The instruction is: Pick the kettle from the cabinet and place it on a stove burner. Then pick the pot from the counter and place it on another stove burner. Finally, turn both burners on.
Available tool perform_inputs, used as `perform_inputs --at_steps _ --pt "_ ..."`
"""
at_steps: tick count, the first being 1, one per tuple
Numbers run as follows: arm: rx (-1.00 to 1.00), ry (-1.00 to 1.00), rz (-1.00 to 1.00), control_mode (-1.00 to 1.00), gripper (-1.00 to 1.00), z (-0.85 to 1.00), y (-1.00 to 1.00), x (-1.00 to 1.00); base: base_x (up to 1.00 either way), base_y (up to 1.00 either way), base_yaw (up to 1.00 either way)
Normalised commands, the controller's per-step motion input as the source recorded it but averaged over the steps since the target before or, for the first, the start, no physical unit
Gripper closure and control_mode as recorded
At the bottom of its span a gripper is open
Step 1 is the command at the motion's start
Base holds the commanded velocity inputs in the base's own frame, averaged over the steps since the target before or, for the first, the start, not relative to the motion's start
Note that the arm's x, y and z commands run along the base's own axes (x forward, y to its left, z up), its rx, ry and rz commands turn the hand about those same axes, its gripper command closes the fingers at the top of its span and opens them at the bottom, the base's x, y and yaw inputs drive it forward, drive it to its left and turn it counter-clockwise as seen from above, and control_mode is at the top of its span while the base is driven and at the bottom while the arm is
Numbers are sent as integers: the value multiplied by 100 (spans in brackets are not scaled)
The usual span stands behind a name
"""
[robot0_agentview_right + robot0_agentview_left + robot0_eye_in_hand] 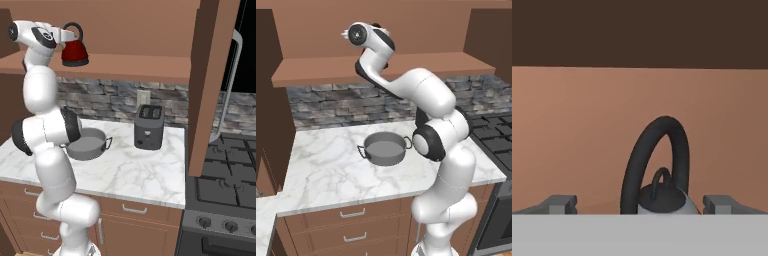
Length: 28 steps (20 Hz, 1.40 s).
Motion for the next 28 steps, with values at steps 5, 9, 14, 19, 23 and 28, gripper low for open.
perform_inputs --at_steps 5,9,14,19,23,28 --pt "-1 0 -4 -100 -100 0 1 14 0 0 0" --pt "0 0 -1 -100 -100 0 1 9 0 0 0" --pt "0 0 0 -100 100 0 0 1 0 0 0" --pt "0 0 0 -100 100 0 0 0 0 0 0" --pt "0 0 0 -100 100 0 0 0 0 0 0" --pt "0 0 0 -100 100 0 0 0 0 0 0"
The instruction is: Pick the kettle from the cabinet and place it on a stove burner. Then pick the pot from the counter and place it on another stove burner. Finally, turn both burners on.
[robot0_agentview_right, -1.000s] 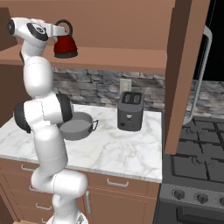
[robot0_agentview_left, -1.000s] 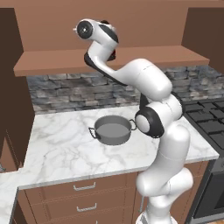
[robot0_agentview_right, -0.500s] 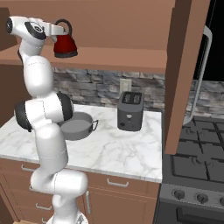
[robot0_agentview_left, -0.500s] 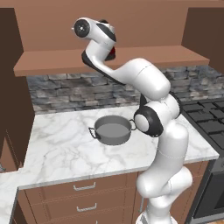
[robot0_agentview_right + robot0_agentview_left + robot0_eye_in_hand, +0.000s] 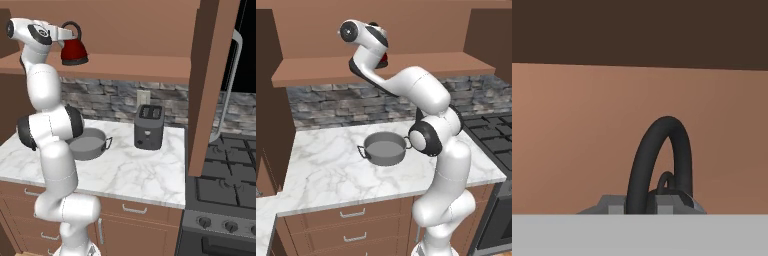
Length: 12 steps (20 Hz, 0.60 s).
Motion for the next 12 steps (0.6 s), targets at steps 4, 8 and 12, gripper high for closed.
perform_inputs --at_steps 4,8,12 --pt "0 0 0 -100 100 0 0 0 0 0 0" --pt "0 0 0 -100 100 0 0 -1 0 0 0" --pt "0 0 -1 -100 100 0 0 -12 0 0 0"
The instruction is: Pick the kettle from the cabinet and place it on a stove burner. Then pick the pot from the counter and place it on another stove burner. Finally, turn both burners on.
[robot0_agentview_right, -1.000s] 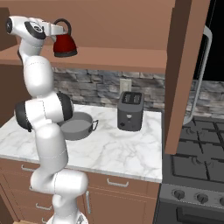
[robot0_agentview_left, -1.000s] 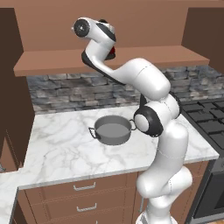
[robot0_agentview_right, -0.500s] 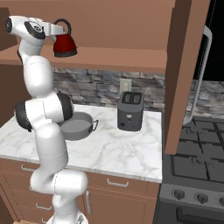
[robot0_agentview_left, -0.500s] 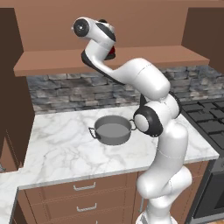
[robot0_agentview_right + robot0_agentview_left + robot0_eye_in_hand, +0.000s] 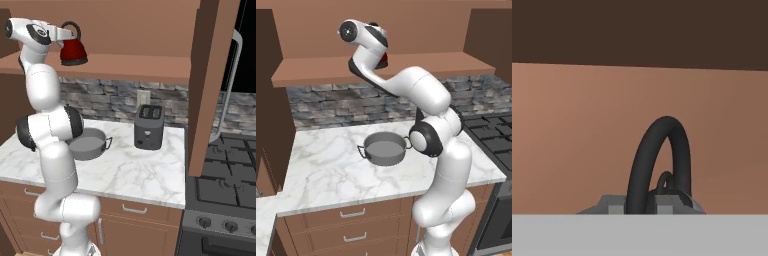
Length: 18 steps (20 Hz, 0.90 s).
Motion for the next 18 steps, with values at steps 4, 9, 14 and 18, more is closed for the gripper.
perform_inputs --at_steps 4,9,14,18 --pt "0 0 -4 -100 100 0 0 -32 0 0 0" --pt "0 0 -5 -100 100 0 0 -36 0 0 0" --pt "0 -3 -6 -100 100 0 -5 -44 0 0 0" --pt "0 -3 -6 -100 100 0 -8 -49 0 0 0"
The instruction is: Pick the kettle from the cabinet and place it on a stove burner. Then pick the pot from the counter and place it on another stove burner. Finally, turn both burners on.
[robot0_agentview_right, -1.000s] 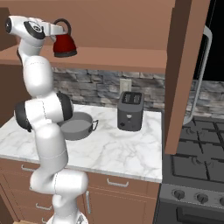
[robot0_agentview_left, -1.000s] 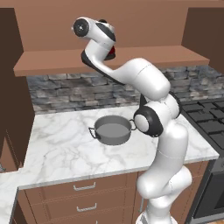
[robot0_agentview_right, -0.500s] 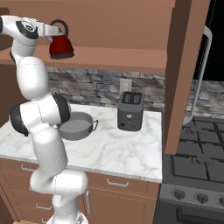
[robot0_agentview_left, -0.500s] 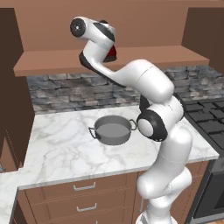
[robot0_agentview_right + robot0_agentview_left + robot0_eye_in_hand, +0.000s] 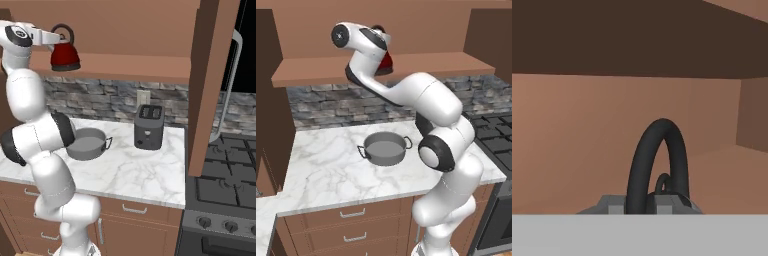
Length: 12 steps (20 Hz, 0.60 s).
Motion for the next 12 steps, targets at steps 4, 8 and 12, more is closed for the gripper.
perform_inputs --at_steps 4,8,12 --pt "0 -3 -6 -100 100 0 -7 -51 0 0 0" --pt "0 -2 -6 -100 100 0 -6 -45 0 0 0" --pt "0 -2 -7 -100 100 0 -6 -38 0 0 0"
